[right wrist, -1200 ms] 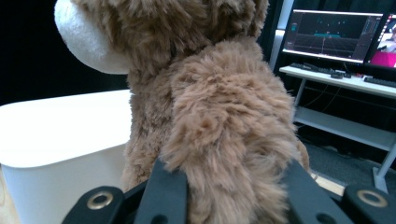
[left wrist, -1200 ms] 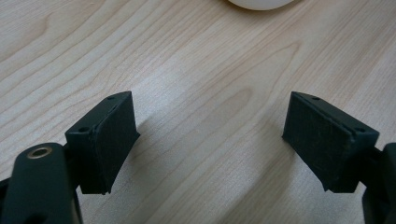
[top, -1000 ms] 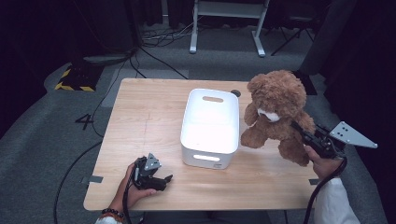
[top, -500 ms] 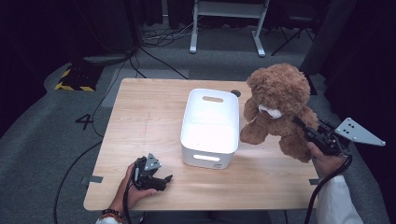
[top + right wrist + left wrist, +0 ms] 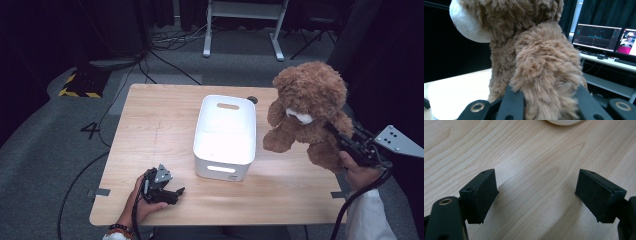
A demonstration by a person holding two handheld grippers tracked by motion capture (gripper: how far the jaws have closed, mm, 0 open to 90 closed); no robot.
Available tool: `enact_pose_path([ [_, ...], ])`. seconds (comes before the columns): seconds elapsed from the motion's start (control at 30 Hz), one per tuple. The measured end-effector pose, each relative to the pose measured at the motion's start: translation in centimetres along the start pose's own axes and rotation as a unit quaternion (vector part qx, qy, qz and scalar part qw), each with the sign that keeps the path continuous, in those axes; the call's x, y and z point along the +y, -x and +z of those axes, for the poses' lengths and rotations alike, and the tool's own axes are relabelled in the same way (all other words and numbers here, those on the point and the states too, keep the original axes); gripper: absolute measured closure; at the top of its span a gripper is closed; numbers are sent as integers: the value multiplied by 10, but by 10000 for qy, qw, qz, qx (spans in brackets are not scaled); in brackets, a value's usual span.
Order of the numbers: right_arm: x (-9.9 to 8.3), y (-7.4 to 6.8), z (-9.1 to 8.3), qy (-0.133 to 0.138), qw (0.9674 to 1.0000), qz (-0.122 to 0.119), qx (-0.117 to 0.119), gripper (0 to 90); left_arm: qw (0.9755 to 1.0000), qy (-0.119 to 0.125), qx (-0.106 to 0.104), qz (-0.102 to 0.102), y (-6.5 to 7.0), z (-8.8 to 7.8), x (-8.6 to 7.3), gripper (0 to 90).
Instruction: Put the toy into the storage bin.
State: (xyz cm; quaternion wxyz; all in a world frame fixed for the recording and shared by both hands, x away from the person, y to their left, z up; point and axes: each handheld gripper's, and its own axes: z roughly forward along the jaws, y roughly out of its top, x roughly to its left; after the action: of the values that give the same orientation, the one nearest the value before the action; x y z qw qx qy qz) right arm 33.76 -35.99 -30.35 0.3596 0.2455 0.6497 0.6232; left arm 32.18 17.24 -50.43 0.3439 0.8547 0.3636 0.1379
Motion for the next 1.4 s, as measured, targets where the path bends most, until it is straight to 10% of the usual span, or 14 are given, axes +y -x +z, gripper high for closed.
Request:
enact_pose_path([
  [1.4, 37, -38, 44, 322, 9980, -95, 538, 785, 10000, -9, -7, 12, 0, 0, 0, 181],
])
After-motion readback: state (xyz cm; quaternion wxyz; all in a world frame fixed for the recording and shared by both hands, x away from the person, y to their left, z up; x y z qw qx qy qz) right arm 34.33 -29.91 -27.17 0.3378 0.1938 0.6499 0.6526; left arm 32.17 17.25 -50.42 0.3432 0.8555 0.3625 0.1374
